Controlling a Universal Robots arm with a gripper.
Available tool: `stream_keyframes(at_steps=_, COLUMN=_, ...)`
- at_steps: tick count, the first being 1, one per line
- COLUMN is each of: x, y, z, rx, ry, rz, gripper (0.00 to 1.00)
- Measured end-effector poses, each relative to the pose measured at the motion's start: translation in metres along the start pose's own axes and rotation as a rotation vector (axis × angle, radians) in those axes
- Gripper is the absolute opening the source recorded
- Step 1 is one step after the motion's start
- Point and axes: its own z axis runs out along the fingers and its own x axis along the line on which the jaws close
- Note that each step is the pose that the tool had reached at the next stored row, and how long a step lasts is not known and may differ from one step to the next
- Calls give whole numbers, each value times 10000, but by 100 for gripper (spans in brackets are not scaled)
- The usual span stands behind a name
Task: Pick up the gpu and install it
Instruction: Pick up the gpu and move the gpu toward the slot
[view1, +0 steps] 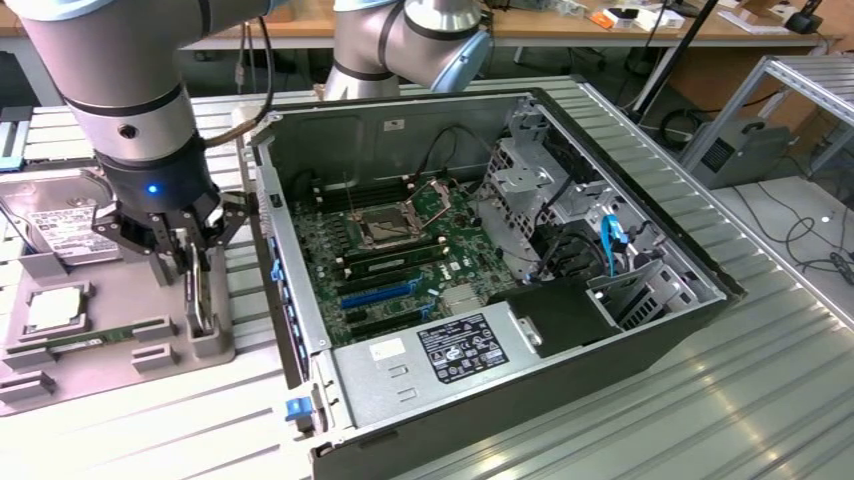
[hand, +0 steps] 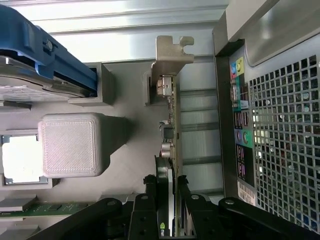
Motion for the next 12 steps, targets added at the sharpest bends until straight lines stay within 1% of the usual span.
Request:
stream_keyframes(at_steps=3, x=-2, y=4, z=-88, rx=0, ry=0, rz=0, gripper=27)
stream_keyframes(at_steps=12, x=-4, y=7, z=-164, rx=-1, ry=-1, rz=0, gripper=27)
